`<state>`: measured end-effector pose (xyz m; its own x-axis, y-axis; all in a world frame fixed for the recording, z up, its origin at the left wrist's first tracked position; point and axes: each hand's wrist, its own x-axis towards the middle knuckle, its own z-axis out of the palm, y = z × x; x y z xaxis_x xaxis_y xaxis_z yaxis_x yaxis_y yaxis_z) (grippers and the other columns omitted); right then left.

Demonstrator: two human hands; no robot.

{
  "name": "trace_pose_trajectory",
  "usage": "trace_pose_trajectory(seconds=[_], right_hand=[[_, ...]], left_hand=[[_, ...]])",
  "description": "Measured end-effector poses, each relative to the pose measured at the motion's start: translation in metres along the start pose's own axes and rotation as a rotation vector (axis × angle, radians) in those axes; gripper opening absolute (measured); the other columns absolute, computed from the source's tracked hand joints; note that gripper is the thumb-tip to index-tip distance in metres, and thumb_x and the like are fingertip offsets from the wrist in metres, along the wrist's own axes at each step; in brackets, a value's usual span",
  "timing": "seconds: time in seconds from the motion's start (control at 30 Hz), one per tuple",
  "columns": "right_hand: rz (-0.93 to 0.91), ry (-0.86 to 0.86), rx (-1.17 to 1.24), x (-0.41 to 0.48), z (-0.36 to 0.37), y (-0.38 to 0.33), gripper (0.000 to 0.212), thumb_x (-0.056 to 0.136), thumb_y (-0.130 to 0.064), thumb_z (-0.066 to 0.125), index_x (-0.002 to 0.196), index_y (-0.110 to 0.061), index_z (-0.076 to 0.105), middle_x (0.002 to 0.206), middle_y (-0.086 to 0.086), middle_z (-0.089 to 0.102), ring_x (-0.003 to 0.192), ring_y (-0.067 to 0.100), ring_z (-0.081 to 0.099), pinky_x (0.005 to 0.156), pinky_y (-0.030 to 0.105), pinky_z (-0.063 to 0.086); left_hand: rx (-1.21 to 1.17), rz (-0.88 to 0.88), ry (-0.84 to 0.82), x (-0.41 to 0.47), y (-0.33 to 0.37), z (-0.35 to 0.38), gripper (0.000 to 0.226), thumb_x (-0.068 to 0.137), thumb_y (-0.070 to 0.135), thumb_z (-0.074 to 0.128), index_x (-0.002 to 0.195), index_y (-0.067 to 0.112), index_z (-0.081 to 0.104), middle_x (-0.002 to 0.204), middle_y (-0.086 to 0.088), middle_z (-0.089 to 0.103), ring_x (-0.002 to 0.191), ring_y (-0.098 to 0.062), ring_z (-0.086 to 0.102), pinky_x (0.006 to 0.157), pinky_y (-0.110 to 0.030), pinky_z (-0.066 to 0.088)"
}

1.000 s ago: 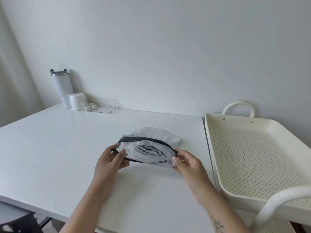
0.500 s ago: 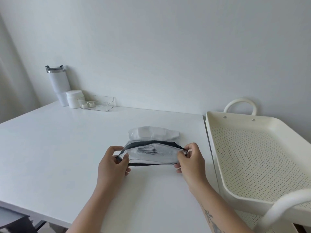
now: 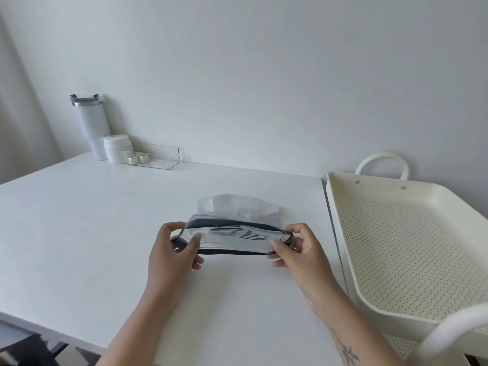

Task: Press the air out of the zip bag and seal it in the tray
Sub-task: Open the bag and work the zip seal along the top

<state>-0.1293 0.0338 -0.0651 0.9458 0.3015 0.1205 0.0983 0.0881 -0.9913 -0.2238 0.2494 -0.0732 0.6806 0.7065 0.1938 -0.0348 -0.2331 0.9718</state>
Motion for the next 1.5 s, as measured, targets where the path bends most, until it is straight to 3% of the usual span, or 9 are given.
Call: trace_pose_trajectory(seconds=[0.17, 0.3, 0.5, 0.77, 0.9, 1.0, 1.1, 1.23, 1.5], right_hand=[[-0.022, 0.204, -0.154, 0.008, 0.007, 0.001, 0.02, 0.085, -0.007, 0.065, 0.084, -0.019, 0.049, 0.07, 0.005, 0.059, 0.047, 0.018, 0.064, 0.045, 0.025, 0.054], [-0.031, 0.139, -0.114, 0.004, 0.001, 0.003, 0.015, 0.087, -0.016, 0.069, 0.09, -0.027, 0.059, 0.079, 0.007, 0.066, 0.064, 0.019, 0.072, 0.058, 0.03, 0.06], [-0.045, 0.117, -0.127, 0.004, -0.003, 0.005, 0.014, 0.091, -0.015, 0.063, 0.085, -0.027, 0.068, 0.085, 0.007, 0.072, 0.069, 0.018, 0.072, 0.06, 0.031, 0.061], [-0.231, 0.265, -0.533, 0.015, 0.003, -0.002, 0.014, 0.087, -0.01, 0.063, 0.074, -0.012, 0.061, 0.056, 0.006, 0.061, 0.056, 0.031, 0.057, 0.053, 0.039, 0.051], [-0.282, 0.286, -0.703, 0.021, 0.002, -0.007, 0.015, 0.088, -0.012, 0.06, 0.074, -0.009, 0.055, 0.055, -0.001, 0.054, 0.052, 0.023, 0.045, 0.048, 0.032, 0.035], [-0.271, 0.209, -0.609, 0.021, 0.0, -0.01, 0.014, 0.087, -0.012, 0.062, 0.074, -0.015, 0.058, 0.049, -0.006, 0.052, 0.052, 0.026, 0.051, 0.048, 0.033, 0.043], [-0.228, 0.142, -0.522, 0.018, 0.001, -0.013, 0.015, 0.085, -0.014, 0.064, 0.073, -0.022, 0.063, 0.049, -0.01, 0.055, 0.057, 0.029, 0.06, 0.055, 0.04, 0.053], [-0.174, 0.09, -0.469, 0.019, 0.005, -0.017, 0.012, 0.083, -0.018, 0.067, 0.072, -0.023, 0.066, 0.053, 0.0, 0.062, 0.051, 0.019, 0.055, 0.058, 0.04, 0.054], [-0.027, -0.118, -0.26, 0.011, -0.008, -0.016, 0.008, 0.086, -0.031, 0.069, 0.093, -0.028, 0.07, 0.071, -0.004, 0.068, 0.066, 0.011, 0.062, 0.06, 0.028, 0.049]], left_hand=[[0.043, 0.021, -0.048, -0.005, 0.004, 0.003, 0.021, 0.088, 0.023, 0.065, 0.096, 0.041, 0.058, 0.064, -0.006, 0.067, 0.047, -0.014, 0.065, 0.046, -0.019, 0.049], [-0.008, 0.015, -0.05, -0.007, 0.007, 0.001, 0.011, 0.088, 0.034, 0.067, 0.094, 0.044, 0.064, 0.065, -0.003, 0.069, 0.052, -0.017, 0.068, 0.061, -0.03, 0.053], [0.001, 0.004, 0.077, -0.005, 0.008, 0.001, 0.017, 0.092, 0.027, 0.063, 0.083, 0.041, 0.068, 0.07, -0.007, 0.069, 0.048, -0.012, 0.066, 0.053, -0.021, 0.047], [0.109, 0.067, 0.175, -0.002, 0.004, 0.002, 0.03, 0.09, 0.018, 0.066, 0.08, 0.046, 0.067, 0.086, 0.008, 0.062, 0.059, -0.011, 0.068, 0.05, -0.012, 0.047], [0.184, 0.073, 0.147, -0.001, 0.007, 0.003, 0.03, 0.089, 0.02, 0.064, 0.078, 0.047, 0.065, 0.091, 0.008, 0.061, 0.076, -0.019, 0.069, 0.063, -0.026, 0.048], [0.338, 0.149, 0.117, -0.007, 0.013, 0.001, 0.016, 0.085, 0.032, 0.066, 0.097, 0.043, 0.064, 0.112, 0.01, 0.054, 0.107, -0.021, 0.057, 0.08, -0.027, 0.044], [0.726, 0.418, 0.078, -0.018, 0.025, 0.006, 0.064, 0.075, 0.06, 0.065, 0.132, 0.035, 0.051, 0.141, 0.008, 0.046, 0.136, -0.026, 0.032, 0.108, -0.041, 0.024], [0.947, 0.649, -0.255, -0.026, 0.04, 0.026, 0.09, 0.069, 0.074, 0.061, 0.147, 0.04, 0.032, 0.156, 0.014, 0.033, 0.149, -0.024, 0.016, 0.116, -0.047, 0.008], [0.807, 0.714, -0.181, -0.01, 0.04, 0.044, 0.025, 0.082, 0.03, 0.073, 0.107, 0.03, 0.069, 0.101, 0.01, 0.061, 0.103, -0.022, 0.053, 0.09, -0.036, 0.032]])
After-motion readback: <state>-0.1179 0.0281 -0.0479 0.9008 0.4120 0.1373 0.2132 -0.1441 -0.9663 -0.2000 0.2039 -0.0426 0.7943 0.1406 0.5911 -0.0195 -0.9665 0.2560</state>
